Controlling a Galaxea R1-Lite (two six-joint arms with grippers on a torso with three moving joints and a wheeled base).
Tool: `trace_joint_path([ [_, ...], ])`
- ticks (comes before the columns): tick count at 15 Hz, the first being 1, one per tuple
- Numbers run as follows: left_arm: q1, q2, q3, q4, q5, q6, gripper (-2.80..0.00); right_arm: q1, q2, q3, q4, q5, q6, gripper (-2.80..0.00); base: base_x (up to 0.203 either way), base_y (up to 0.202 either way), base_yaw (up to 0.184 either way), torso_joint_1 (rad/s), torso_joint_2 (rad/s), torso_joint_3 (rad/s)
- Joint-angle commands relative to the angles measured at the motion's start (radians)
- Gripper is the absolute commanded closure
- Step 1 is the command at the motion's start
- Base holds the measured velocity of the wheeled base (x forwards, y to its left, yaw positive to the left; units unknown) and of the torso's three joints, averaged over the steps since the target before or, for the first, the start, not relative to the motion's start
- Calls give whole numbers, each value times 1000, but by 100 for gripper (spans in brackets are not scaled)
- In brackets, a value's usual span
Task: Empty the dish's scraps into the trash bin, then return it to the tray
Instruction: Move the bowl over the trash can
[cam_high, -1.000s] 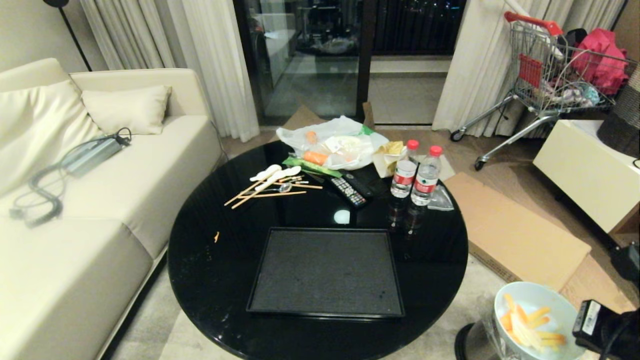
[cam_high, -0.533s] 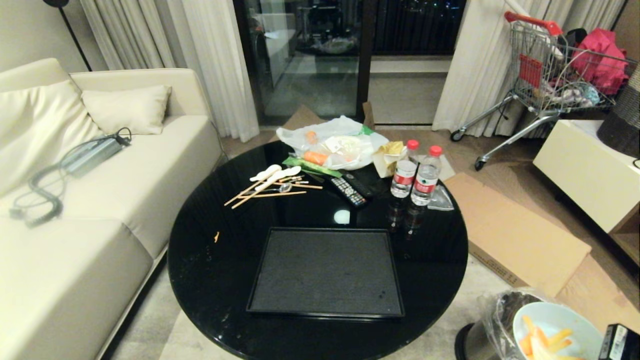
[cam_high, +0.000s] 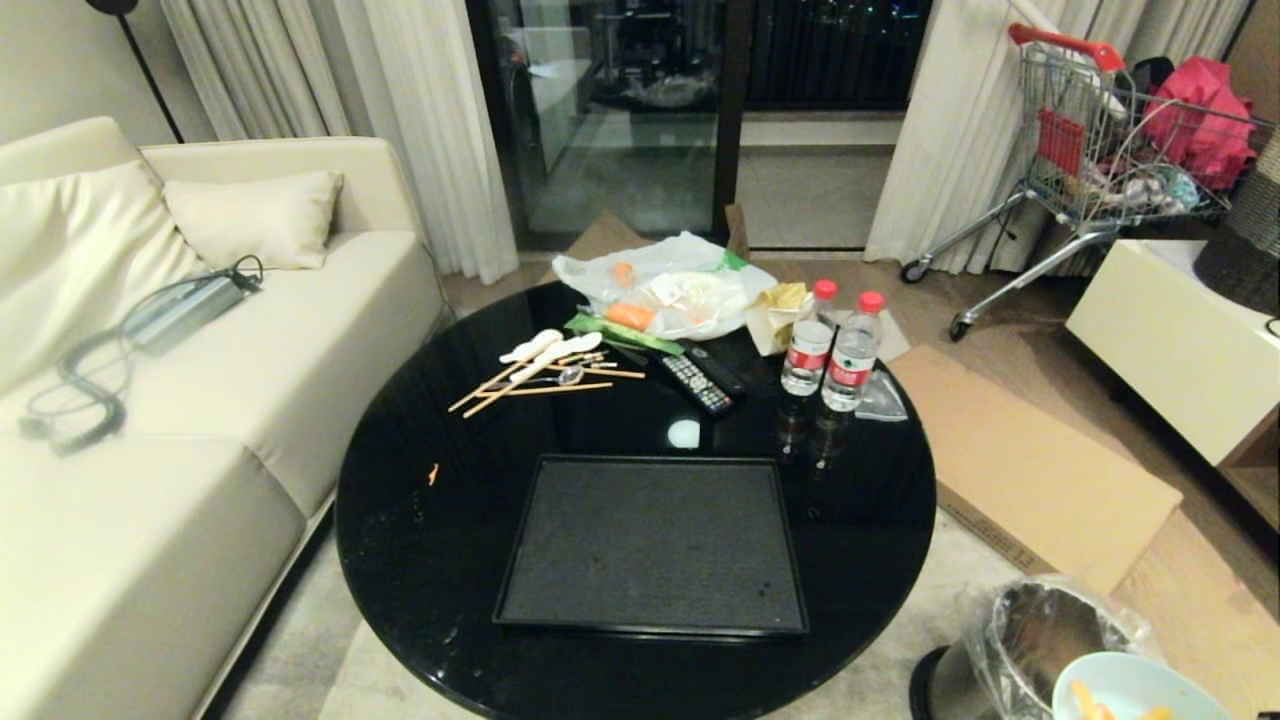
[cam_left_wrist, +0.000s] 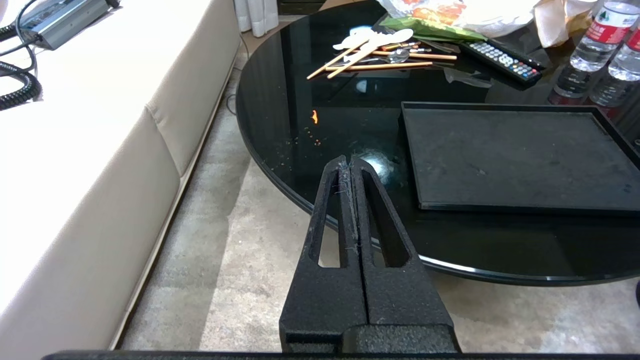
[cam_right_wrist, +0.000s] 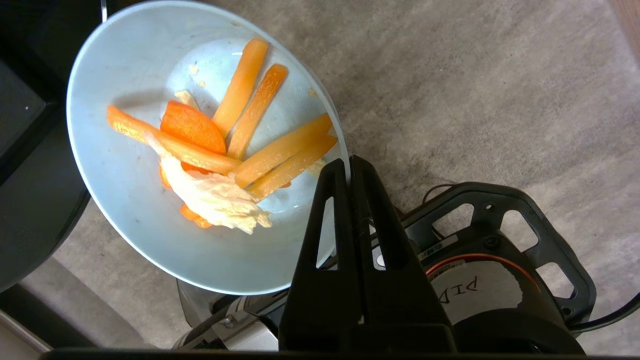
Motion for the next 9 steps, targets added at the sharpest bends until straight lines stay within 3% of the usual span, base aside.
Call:
trace_joint_path([
  [1, 0, 0, 0, 0, 0, 0, 0, 1, -29, 10, 2, 11, 5, 0, 0, 0, 0, 0, 0, 0],
  [9, 0, 0, 0, 0, 0, 0, 0, 2, 12, -2, -10, 82, 8, 0, 0, 0, 0, 0, 0, 0],
])
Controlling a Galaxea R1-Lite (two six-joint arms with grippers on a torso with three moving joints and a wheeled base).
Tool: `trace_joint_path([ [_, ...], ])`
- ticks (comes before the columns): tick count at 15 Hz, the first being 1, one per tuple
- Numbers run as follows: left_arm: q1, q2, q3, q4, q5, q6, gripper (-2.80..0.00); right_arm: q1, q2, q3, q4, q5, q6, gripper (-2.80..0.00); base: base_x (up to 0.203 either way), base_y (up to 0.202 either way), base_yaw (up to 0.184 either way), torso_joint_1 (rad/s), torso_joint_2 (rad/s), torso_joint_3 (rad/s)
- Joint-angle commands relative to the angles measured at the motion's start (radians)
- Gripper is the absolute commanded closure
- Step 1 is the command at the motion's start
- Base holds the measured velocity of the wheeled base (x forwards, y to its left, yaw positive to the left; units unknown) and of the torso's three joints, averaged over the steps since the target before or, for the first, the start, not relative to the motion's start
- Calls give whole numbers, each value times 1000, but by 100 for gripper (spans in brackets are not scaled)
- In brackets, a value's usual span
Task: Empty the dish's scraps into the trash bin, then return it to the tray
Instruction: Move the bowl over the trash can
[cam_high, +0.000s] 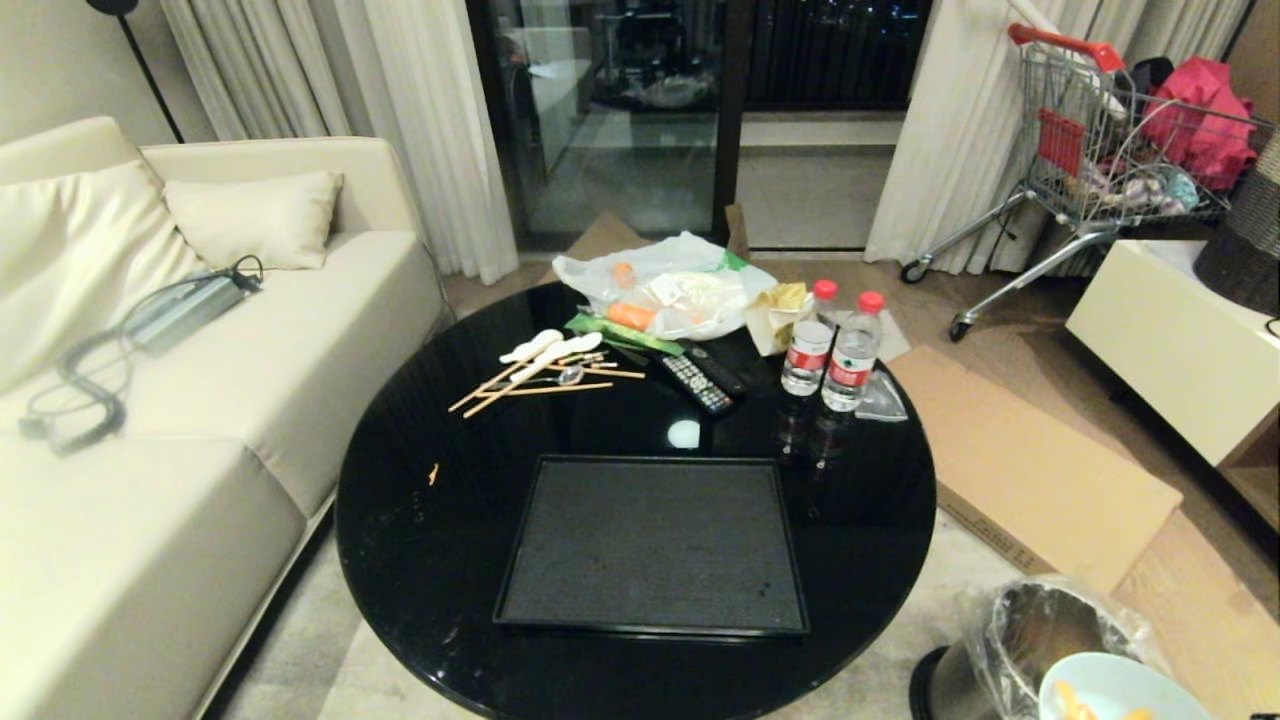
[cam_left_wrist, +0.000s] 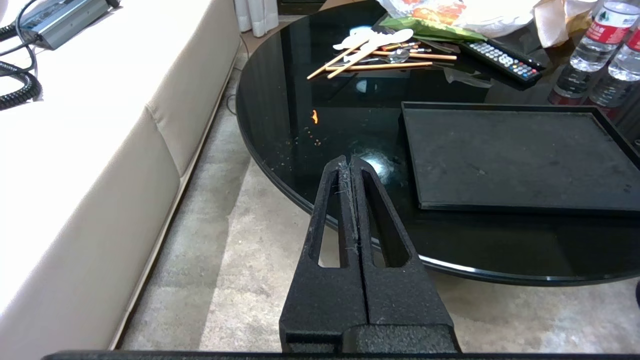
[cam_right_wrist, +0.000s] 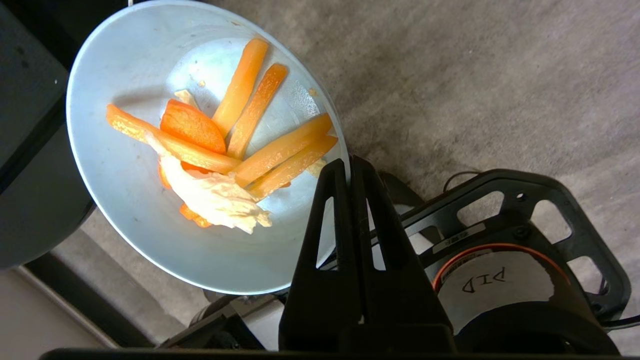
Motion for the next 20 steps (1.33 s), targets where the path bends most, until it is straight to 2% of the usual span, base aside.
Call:
trace_joint_path([
  [1, 0, 0, 0, 0, 0, 0, 0, 2, 22, -1, 2, 3, 5, 0, 0, 0, 0, 0, 0, 0],
  [20, 0, 0, 0, 0, 0, 0, 0, 13, 34, -15, 1, 0, 25, 0, 0, 0, 0, 0, 0, 0],
])
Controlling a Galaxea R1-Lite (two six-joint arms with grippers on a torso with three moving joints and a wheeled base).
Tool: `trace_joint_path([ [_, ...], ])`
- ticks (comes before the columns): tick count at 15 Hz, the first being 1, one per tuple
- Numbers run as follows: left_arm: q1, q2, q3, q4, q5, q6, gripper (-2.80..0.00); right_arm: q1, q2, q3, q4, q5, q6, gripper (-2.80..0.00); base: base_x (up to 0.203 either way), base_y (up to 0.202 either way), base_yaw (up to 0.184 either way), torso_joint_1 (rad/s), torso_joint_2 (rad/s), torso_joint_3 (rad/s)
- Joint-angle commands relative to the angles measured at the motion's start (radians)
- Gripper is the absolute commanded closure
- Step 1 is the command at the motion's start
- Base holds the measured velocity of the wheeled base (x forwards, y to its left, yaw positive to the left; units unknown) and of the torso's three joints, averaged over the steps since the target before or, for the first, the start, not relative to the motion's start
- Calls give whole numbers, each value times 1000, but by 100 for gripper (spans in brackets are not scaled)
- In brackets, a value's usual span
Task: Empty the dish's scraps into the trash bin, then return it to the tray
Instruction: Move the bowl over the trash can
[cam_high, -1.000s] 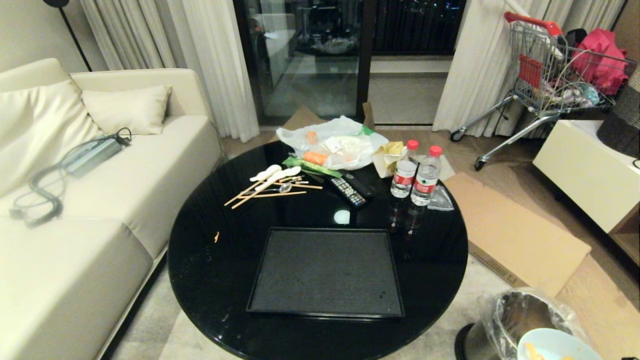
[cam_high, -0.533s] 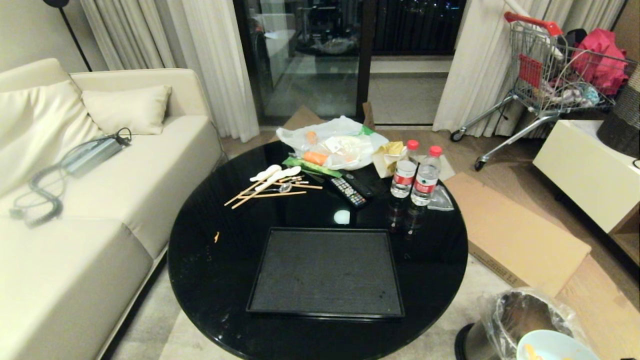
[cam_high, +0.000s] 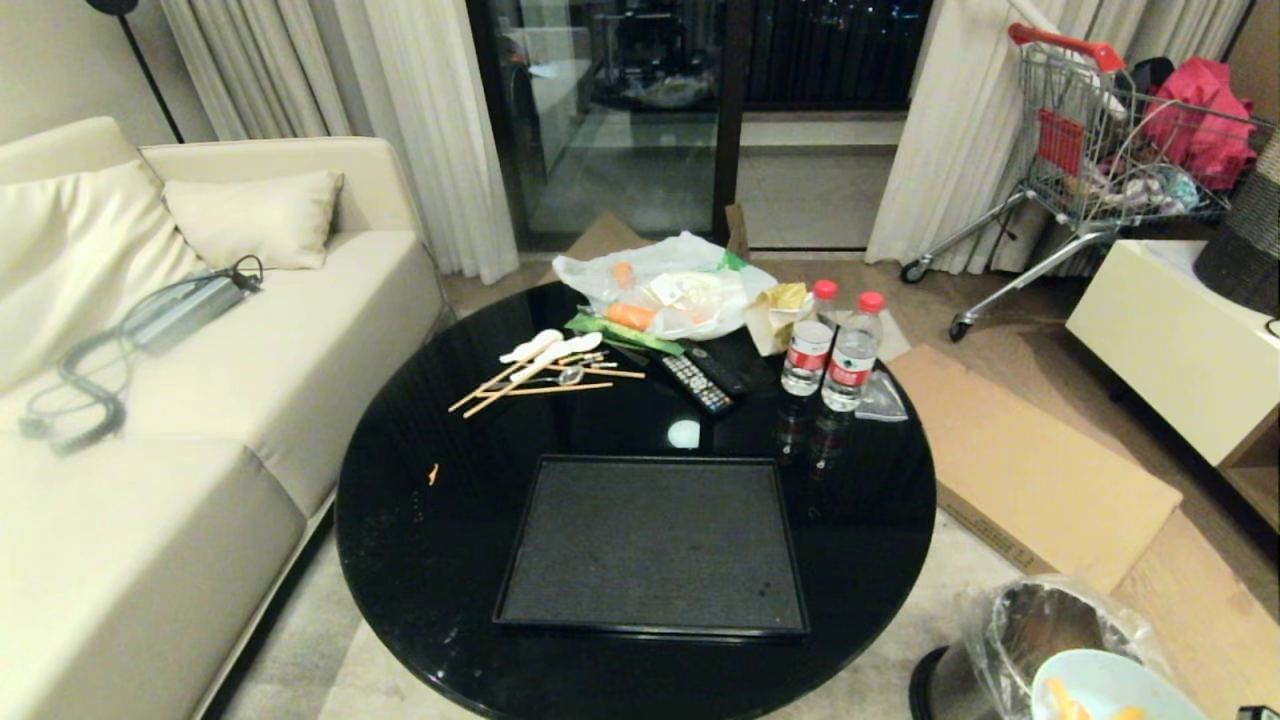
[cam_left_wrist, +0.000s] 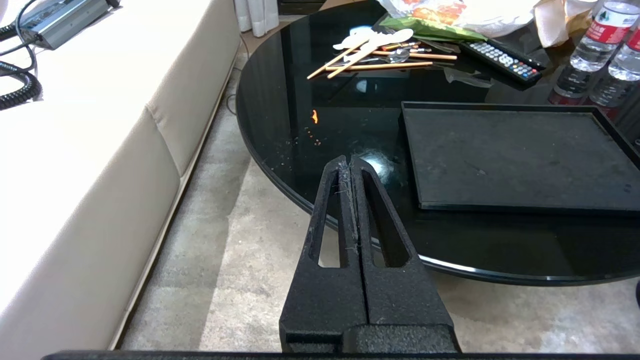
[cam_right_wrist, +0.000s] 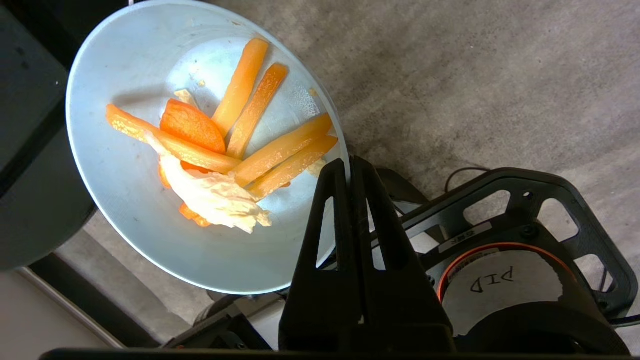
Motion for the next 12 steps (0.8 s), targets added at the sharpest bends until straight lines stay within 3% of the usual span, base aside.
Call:
trace_joint_path([
  [1, 0, 0, 0, -1, 1, 0, 0, 0, 6, -2, 3, -2, 5, 0, 0, 0, 0, 0, 0, 0],
  [12, 0, 0, 0, -1, 1, 0, 0, 5, 10, 1, 3, -3, 5, 0, 0, 0, 0, 0, 0, 0],
])
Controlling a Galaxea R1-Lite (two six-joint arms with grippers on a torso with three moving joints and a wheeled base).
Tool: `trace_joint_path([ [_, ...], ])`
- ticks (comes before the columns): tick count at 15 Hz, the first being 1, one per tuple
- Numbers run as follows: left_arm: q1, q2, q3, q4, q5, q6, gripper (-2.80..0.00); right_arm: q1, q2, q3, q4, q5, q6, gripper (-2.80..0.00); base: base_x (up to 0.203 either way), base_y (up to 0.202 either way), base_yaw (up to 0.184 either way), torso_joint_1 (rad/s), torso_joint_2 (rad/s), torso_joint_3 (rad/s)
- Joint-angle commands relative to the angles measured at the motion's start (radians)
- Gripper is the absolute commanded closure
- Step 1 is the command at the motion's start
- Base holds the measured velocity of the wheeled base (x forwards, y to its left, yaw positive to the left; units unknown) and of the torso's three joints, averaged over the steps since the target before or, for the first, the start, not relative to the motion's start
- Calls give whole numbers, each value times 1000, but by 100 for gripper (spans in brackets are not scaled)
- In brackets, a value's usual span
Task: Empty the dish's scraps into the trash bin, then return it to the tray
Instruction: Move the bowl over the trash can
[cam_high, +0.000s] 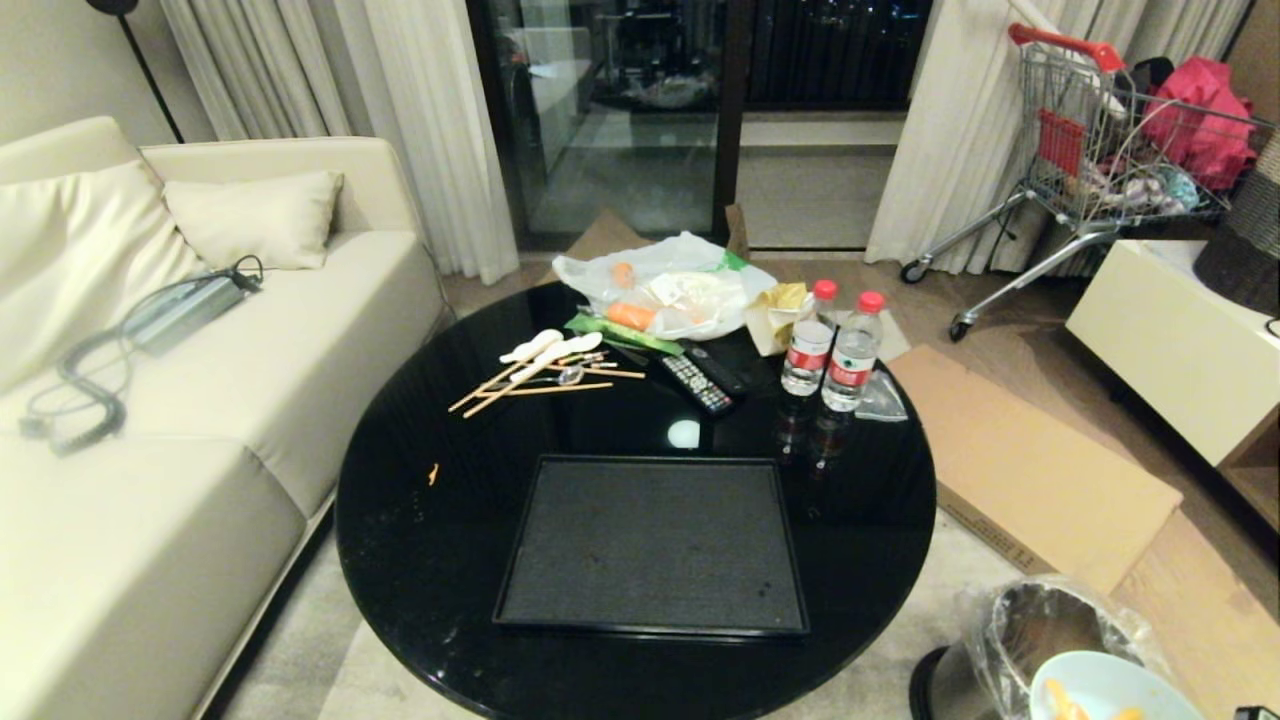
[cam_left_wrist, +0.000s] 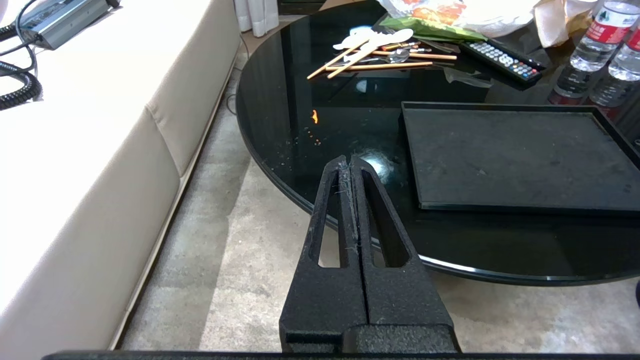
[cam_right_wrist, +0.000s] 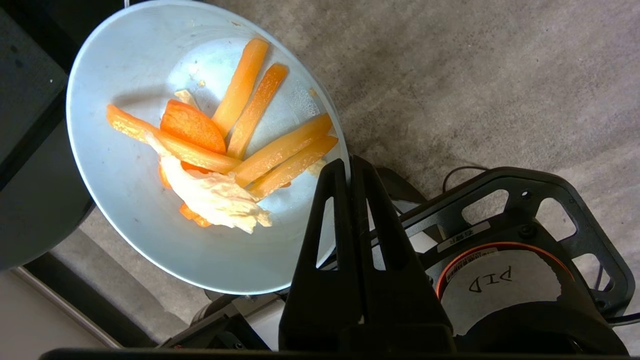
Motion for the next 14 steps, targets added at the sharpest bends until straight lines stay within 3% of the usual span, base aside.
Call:
trace_joint_path([
  [1, 0, 0, 0, 0, 0, -1, 0, 5, 3, 0, 2, -2, 5, 0, 0, 0, 0, 0, 0, 0],
  [14, 0, 0, 0, 0, 0, -1, 0, 17, 11, 1, 1, -4, 11, 0, 0, 0, 0, 0, 0, 0],
])
